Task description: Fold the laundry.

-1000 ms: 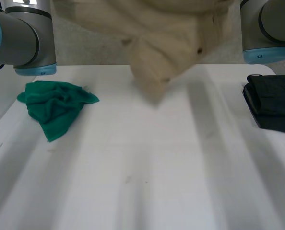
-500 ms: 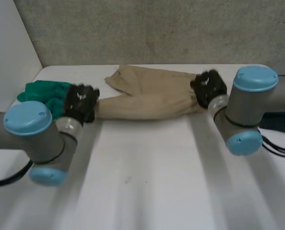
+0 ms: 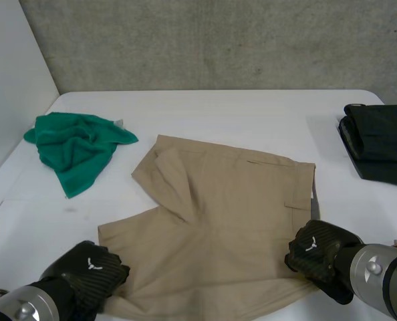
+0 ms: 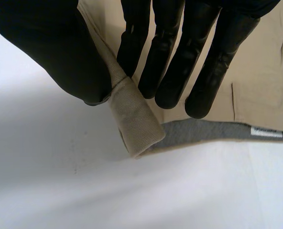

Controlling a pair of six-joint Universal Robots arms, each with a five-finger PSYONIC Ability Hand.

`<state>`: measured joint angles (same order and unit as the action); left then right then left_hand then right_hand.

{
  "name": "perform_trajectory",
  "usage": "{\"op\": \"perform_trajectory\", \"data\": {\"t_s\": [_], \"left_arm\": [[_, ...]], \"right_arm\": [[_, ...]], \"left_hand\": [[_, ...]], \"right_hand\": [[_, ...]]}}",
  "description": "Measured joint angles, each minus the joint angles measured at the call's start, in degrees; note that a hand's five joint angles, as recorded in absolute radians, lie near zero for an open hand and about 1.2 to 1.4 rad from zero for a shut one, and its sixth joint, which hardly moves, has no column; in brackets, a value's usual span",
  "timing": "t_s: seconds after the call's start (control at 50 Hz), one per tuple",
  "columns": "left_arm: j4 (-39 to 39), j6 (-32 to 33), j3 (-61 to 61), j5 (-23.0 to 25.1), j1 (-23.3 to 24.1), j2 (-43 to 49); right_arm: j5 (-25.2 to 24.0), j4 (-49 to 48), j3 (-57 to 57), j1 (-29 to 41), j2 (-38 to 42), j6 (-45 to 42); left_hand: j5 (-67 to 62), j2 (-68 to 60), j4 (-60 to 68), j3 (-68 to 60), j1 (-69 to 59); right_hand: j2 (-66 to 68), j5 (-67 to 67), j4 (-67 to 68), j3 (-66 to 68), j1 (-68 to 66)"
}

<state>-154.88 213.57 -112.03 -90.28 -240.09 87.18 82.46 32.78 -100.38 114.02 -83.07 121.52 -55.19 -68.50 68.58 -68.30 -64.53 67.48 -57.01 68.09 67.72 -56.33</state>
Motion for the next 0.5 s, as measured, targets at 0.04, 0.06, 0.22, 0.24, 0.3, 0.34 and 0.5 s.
{"op": "perform_trajectory", "data": {"t_s": [0.04, 0.06, 0.22, 0.24, 0.3, 0.34, 0.5], "left_arm": [[-2.5, 0.1, 1.1, 0.0, 0.8, 1.2], [-2.5, 0.1, 1.1, 0.0, 0.8, 1.2], [-14.4, 0.1, 8.2, -0.9, 0.2, 9.7], [-15.5, 0.0, 9.2, -1.0, -0.1, 10.3], [-18.5, -0.3, 12.0, -1.0, -1.0, 11.2], [-22.7, -0.8, 15.2, -0.9, -2.1, 12.0], [-33.9, -2.3, 24.1, 3.8, -3.5, 20.3]], "right_arm": [[-0.9, -1.0, 0.2, 0.0, 0.3, 0.4], [-0.9, -1.0, 0.2, 0.0, 0.3, 0.4], [-1.2, -5.8, 3.0, 0.3, 9.3, 3.4], [-1.1, -6.1, 3.0, 0.3, 9.7, 3.5], [-0.6, -7.5, 2.3, 0.2, 10.6, 3.9], [-0.2, -9.1, 1.1, 0.0, 10.3, 4.1], [0.0, -12.9, -2.2, -0.2, 7.9, 4.4]], "left_hand": [[3.4, 6.8, -6.2, 6.7, 3.4], [3.4, 6.8, -6.2, 6.7, 3.4], [47.1, 50.0, -50.4, 49.4, 45.3], [47.6, 50.4, -50.7, 49.8, 45.3], [47.8, 50.6, -50.9, 50.1, 45.3], [47.8, 50.6, -50.9, 50.1, 45.3], [46.5, 49.4, -49.9, 49.5, 44.9]], "right_hand": [[0.0, 0.0, 0.0, 0.0, 0.0], [0.0, 0.0, 0.0, 0.0, 0.0], [0.0, 0.0, 0.0, 0.0, 0.0], [0.0, 0.0, 0.0, 0.0, 0.0], [0.0, 0.0, 0.0, 0.0, 0.0], [0.0, 0.0, 0.0, 0.0, 0.0], [0.0, 0.0, 0.0, 0.0, 0.0]]}}
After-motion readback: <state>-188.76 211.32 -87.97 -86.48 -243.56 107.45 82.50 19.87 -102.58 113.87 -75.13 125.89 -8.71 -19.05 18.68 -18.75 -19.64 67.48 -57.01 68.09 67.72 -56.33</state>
